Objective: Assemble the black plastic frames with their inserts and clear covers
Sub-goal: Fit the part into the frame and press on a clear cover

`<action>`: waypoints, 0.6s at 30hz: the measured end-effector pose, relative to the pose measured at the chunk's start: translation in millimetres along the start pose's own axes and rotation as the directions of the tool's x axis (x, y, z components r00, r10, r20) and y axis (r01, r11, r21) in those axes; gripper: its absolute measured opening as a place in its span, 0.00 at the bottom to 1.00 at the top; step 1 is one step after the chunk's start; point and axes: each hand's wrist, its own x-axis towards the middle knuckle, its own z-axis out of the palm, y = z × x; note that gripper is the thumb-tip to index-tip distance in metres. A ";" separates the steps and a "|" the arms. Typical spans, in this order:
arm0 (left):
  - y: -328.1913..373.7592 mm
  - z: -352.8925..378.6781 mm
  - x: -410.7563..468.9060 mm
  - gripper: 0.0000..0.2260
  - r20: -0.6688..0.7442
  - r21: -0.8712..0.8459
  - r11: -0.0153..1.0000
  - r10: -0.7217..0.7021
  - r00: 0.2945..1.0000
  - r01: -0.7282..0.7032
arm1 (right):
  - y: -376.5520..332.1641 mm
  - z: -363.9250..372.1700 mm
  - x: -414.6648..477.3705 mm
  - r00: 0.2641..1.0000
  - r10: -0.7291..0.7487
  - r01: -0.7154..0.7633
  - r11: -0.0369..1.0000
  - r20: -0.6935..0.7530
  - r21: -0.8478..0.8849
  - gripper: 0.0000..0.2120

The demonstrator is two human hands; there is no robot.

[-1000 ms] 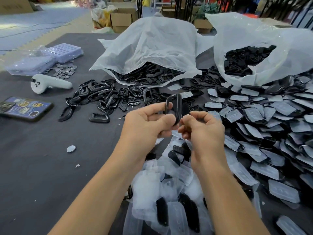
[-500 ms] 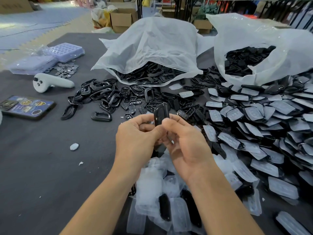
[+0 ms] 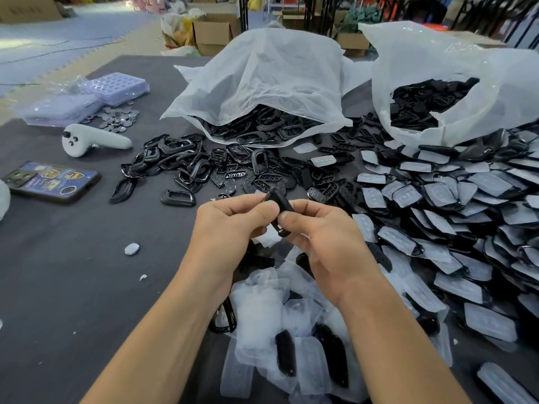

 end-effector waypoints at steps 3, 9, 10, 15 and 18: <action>5.1 -5.8 3.6 0.07 0.114 -0.066 0.993 -0.087 0.990 0.095 | -0.4 -4.0 0.4 0.998 0.051 -0.053 0.996 0.034 0.070 0.14; 3.5 -13.6 5.3 0.04 0.092 0.026 0.999 -0.046 0.995 0.044 | 2.6 0.4 -0.8 1.000 0.001 0.000 0.999 0.015 -0.048 0.06; 1.9 -11.9 4.1 0.04 0.046 0.057 0.998 -0.010 0.999 0.007 | 2.2 0.9 -0.7 1.000 -0.015 0.015 0.998 0.002 -0.062 0.06; -0.3 -3.2 1.5 0.06 -0.172 0.094 0.994 0.067 0.983 -0.052 | 4.6 3.2 1.3 0.997 -0.061 0.057 0.995 -0.052 -0.078 0.02; -0.6 -1.1 1.0 0.07 -0.188 0.098 0.995 0.050 0.981 -0.032 | 7.7 4.1 0.8 0.991 -0.098 0.088 0.990 -0.094 -0.106 0.02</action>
